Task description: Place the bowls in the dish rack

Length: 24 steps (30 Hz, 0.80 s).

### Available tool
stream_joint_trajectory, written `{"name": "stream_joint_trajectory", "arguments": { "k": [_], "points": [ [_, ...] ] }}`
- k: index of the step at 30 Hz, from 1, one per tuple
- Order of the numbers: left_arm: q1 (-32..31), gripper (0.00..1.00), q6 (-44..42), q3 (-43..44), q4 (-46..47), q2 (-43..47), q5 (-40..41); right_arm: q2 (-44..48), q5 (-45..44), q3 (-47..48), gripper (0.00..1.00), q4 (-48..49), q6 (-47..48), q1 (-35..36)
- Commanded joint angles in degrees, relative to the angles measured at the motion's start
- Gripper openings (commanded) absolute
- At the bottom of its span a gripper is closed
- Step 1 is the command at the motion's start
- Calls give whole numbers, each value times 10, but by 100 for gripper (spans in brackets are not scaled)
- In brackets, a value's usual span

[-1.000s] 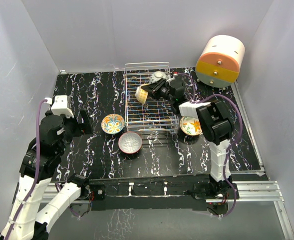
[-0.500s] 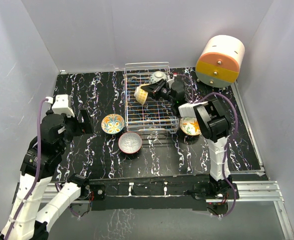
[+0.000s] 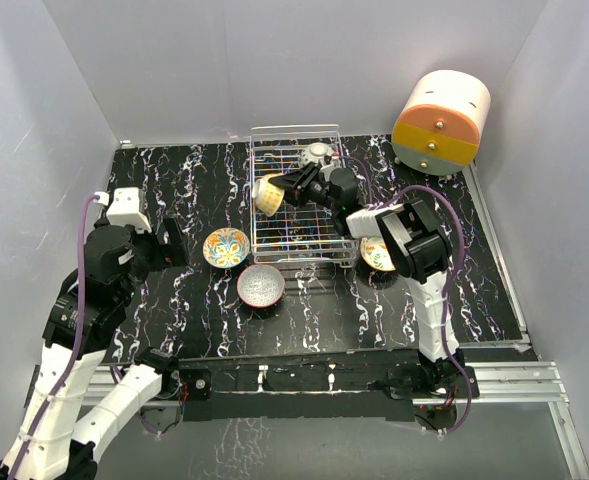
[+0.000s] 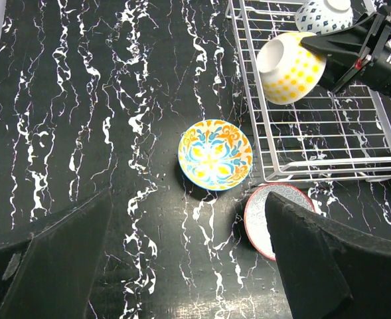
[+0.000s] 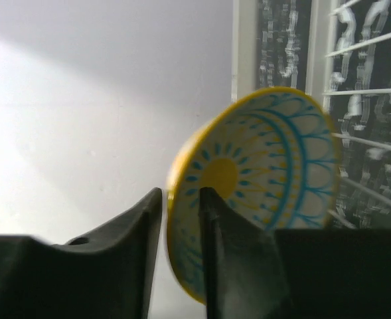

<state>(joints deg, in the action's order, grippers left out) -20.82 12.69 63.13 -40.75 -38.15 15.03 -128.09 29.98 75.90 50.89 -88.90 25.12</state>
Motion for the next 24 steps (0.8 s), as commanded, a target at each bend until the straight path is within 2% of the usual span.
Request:
{"name": "stream_joint_trajectory", "arguments": {
  "k": [1, 5, 6, 7, 8, 12, 18, 24],
  "points": [
    [-2, 97, 1, 15, 6, -3, -2, -7, 6, -30, 48, -23, -4, -3],
    [-2, 97, 1, 13, 10, -7, -4, 2, 4, -51, 61, -22, -2, -7],
    [-2, 97, 1, 12, 11, -8, -6, 4, 3, -54, 72, -22, 0, -8],
    [-2, 97, 1, 12, 12, -8, -6, 9, 2, -56, 96, -25, 5, -9],
    [-2, 97, 2, 11, 13, -9, -8, 13, -1, -56, 99, -36, 16, -10],
    [-2, 97, 5, 9, 16, -10, -11, 40, -19, -33, 99, -115, 72, -11],
    [-2, 97, 7, 7, 16, -4, -7, 54, -60, 75, 99, -336, 186, -12],
    [-2, 97, 7, -1, 20, 1, -8, 64, -88, 96, 99, -415, 236, -11]
  ]
}}
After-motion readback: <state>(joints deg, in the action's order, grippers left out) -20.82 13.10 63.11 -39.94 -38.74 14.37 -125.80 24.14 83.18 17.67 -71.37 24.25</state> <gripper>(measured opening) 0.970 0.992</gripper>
